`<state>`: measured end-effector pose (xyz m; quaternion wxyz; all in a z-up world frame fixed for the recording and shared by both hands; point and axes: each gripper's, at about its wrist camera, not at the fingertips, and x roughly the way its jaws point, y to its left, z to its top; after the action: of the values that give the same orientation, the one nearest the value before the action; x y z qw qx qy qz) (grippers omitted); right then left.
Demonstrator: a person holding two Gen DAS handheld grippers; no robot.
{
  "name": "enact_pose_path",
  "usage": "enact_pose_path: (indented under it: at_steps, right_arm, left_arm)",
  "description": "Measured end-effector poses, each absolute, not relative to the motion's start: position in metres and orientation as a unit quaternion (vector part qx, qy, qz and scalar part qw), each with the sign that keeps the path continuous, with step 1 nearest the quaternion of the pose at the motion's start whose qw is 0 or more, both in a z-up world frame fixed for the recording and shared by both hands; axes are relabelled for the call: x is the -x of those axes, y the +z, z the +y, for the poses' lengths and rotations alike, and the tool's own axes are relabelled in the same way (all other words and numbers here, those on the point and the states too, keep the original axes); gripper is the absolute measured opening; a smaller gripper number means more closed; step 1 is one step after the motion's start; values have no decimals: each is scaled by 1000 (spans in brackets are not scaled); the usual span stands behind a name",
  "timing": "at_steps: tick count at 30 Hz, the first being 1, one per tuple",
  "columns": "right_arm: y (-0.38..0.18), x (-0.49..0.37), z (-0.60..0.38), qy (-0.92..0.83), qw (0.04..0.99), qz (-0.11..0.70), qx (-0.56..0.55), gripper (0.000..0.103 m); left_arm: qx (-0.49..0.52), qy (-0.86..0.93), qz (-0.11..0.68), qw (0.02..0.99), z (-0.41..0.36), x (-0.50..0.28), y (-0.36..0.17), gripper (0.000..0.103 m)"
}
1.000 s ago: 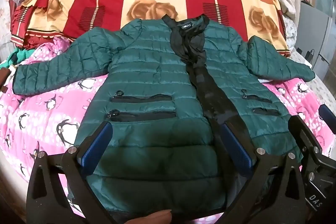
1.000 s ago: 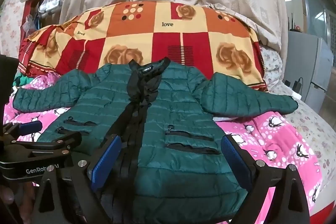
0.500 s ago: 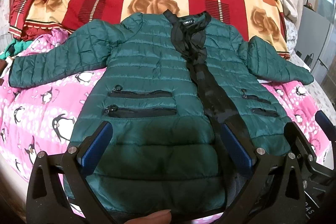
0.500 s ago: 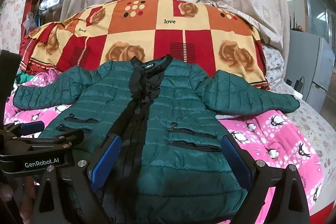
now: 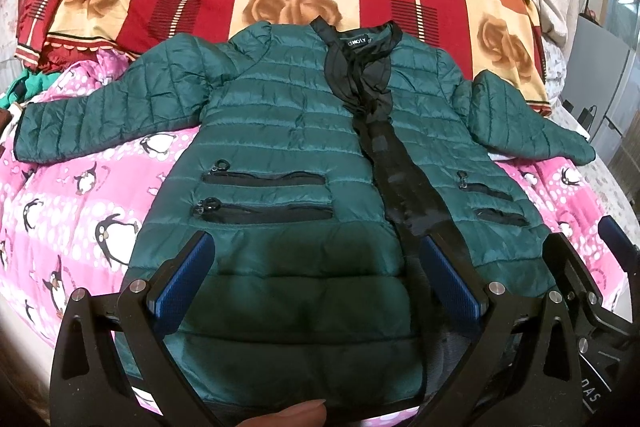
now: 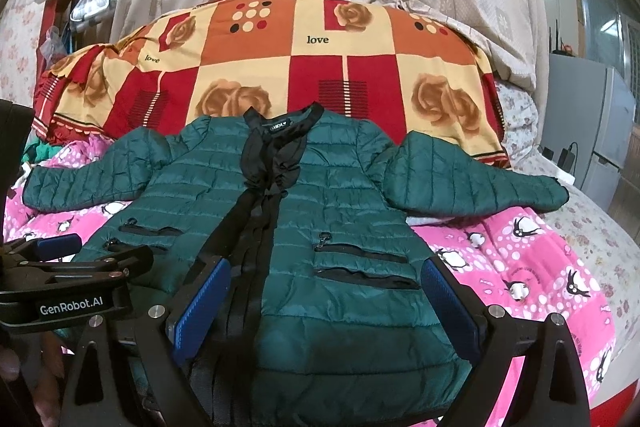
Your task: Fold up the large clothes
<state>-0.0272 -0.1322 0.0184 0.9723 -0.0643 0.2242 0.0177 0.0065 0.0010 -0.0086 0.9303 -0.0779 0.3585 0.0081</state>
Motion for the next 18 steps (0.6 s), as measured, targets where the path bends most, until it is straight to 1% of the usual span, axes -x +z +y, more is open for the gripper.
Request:
enact_pose_path:
  at_steps: [11,18]
  right_arm:
    - [17,28,-134,17,973,224,57,95]
    - [17,28,-135,17,973,223,58,95]
  left_arm:
    - [74,12,361,930,-3,-7,-10,103]
    - [90,12,363,927,6,-7,-9,103]
